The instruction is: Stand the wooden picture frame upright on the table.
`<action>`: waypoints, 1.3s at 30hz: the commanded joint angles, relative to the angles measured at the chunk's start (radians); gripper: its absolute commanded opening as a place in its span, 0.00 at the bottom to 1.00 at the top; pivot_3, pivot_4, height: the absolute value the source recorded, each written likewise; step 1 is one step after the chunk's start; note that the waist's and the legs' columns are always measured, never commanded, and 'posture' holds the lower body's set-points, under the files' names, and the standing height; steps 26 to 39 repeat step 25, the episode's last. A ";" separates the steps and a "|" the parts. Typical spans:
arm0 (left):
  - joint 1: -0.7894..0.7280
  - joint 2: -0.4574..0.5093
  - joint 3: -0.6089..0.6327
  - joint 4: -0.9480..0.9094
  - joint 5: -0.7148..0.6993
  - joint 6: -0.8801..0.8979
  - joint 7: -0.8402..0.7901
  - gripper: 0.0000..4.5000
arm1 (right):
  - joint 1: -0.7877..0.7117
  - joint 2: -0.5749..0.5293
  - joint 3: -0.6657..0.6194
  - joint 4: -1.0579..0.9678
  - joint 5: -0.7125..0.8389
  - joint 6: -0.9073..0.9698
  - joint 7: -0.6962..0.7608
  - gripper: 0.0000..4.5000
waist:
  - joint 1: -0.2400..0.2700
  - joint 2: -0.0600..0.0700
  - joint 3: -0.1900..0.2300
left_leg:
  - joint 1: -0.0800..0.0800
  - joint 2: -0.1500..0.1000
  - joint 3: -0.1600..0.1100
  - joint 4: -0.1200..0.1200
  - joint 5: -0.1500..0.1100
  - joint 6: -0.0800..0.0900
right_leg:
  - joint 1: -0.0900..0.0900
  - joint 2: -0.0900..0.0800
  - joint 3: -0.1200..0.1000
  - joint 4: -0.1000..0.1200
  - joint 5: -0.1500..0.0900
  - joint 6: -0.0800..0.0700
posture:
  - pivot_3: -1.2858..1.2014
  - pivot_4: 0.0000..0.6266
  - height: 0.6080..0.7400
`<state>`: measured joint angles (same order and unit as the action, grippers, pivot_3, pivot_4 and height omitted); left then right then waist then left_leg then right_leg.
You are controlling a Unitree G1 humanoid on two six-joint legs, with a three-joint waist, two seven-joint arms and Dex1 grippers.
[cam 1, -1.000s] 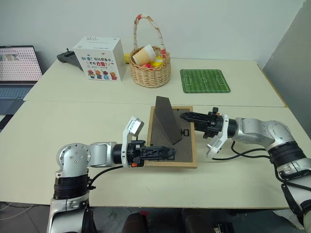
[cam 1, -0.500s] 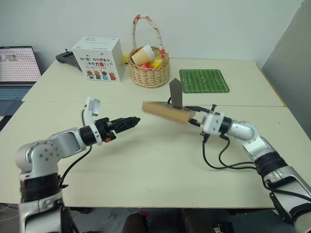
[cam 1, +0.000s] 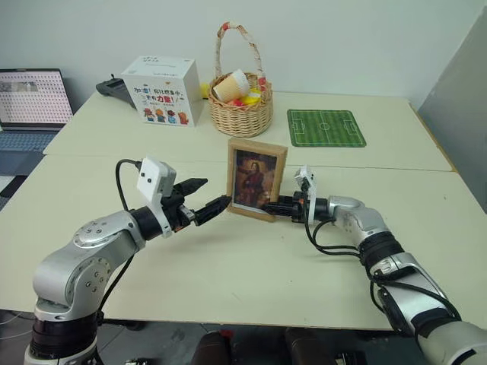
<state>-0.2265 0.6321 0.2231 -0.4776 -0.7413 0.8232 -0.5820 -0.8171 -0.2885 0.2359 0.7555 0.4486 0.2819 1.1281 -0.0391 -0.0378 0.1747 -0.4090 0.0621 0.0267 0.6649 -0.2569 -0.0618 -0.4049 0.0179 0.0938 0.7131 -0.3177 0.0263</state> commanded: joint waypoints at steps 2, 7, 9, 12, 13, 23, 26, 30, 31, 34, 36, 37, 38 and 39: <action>-0.001 0.025 0.004 -0.023 0.017 -0.039 -0.021 1.00 | -0.006 0.003 -0.036 0.025 -0.054 -0.026 0.050 0.48 | -0.002 0.000 0.000 | 0.000 0.000 -0.001 0.000 0.000 0.000 | 0.000 0.000 0.000 0.000 0.000 0.000 | 0.52 0.24 1.00; -0.009 0.032 -0.016 -0.006 0.035 -0.055 -0.046 1.00 | 0.021 -0.013 -0.064 0.004 -0.089 -0.030 0.055 0.72 | -0.003 0.000 0.000 | 0.000 0.000 0.000 0.000 0.000 0.000 | 0.000 0.000 -0.001 0.000 0.000 0.000 | 0.52 0.24 1.00; -0.010 0.041 -0.015 0.002 0.033 -0.050 -0.060 1.00 | 0.036 -0.038 -0.076 -0.015 -0.100 -0.034 0.058 0.82 | -0.003 0.000 0.000 | 0.000 0.000 0.000 0.000 0.000 0.000 | 0.000 0.000 -0.001 0.000 0.000 0.000 | 0.52 0.24 1.00; -0.010 0.084 -0.011 0.030 0.039 -0.045 -0.109 1.00 | 0.075 -0.087 -0.096 -0.070 -0.114 -0.039 0.059 0.95 | -0.001 0.000 0.000 | 0.000 0.000 0.000 0.000 0.000 0.000 | 0.000 0.000 -0.001 0.000 0.000 0.000 | 0.52 0.24 1.00; -0.018 0.111 -0.003 0.055 0.034 -0.030 -0.131 1.00 | 0.101 -0.120 -0.106 -0.111 -0.121 -0.040 0.056 1.00 | 0.000 0.000 0.000 | 0.000 0.000 -0.001 0.000 0.000 0.000 | 0.000 0.000 -0.001 0.000 0.000 0.000 | 0.52 0.24 1.00; -0.089 0.308 0.047 0.293 0.042 -0.047 -0.331 1.00 | 0.357 -0.398 -0.210 -0.851 0.020 0.280 0.005 1.00 | -0.010 0.001 0.001 | 0.000 0.001 0.000 -0.001 0.000 0.000 | -0.001 0.006 -0.001 0.000 0.000 0.000 | 0.52 0.24 1.00; -0.108 0.305 0.042 0.319 0.050 -0.059 -0.345 1.00 | 0.361 -0.393 -0.244 -0.925 0.057 0.354 -0.053 1.00 | -0.013 0.001 0.001 | 0.000 0.002 -0.001 -0.001 0.000 0.000 | -0.001 0.008 -0.001 0.001 0.000 0.000 | 0.52 0.24 1.00; -0.108 0.305 0.042 0.319 0.050 -0.059 -0.345 1.00 | 0.361 -0.393 -0.244 -0.925 0.057 0.354 -0.053 1.00 | -0.013 0.001 0.001 | 0.000 0.002 -0.001 -0.001 0.000 0.000 | -0.001 0.008 -0.001 0.001 0.000 0.000 | 0.52 0.24 1.00; -0.108 0.305 0.042 0.319 0.050 -0.059 -0.345 1.00 | 0.361 -0.393 -0.244 -0.925 0.057 0.354 -0.053 1.00 | -0.013 0.001 0.001 | 0.000 0.002 -0.001 -0.001 0.000 0.000 | -0.001 0.008 -0.001 0.001 0.000 0.000 | 0.52 0.24 1.00; -0.108 0.305 0.042 0.319 0.050 -0.059 -0.345 1.00 | 0.361 -0.393 -0.244 -0.925 0.057 0.354 -0.053 1.00 | -0.013 0.001 0.001 | 0.000 0.002 -0.001 -0.001 0.000 0.000 | -0.001 0.008 -0.001 0.001 0.000 0.000 | 0.52 0.24 1.00; -0.108 0.305 0.042 0.319 0.050 -0.059 -0.345 1.00 | 0.361 -0.393 -0.244 -0.925 0.057 0.354 -0.053 1.00 | -0.013 0.001 0.001 | 0.000 0.002 -0.001 -0.001 0.000 0.000 | -0.001 0.008 -0.001 0.001 0.000 0.000 | 0.52 0.24 1.00; -0.108 0.305 0.042 0.319 0.050 -0.059 -0.345 1.00 | 0.361 -0.393 -0.244 -0.925 0.057 0.354 -0.053 1.00 | -0.013 0.001 0.001 | 0.000 0.002 -0.001 -0.001 0.000 0.000 | -0.001 0.008 -0.001 0.001 0.000 0.000 | 0.52 0.24 1.00; -0.108 0.305 0.042 0.319 0.050 -0.059 -0.345 1.00 | 0.361 -0.393 -0.244 -0.925 0.057 0.354 -0.053 1.00 | -0.013 0.001 0.001 | 0.000 0.002 -0.001 -0.001 0.000 0.000 | -0.001 0.008 -0.001 0.001 0.000 0.000 | 0.52 0.24 1.00; -0.108 0.305 0.042 0.319 0.050 -0.059 -0.345 1.00 | 0.361 -0.393 -0.244 -0.925 0.057 0.354 -0.053 1.00 | -0.013 0.001 0.001 | 0.000 0.002 -0.001 -0.001 0.000 0.000 | -0.001 0.008 -0.001 0.001 0.000 0.000 | 0.52 0.24 1.00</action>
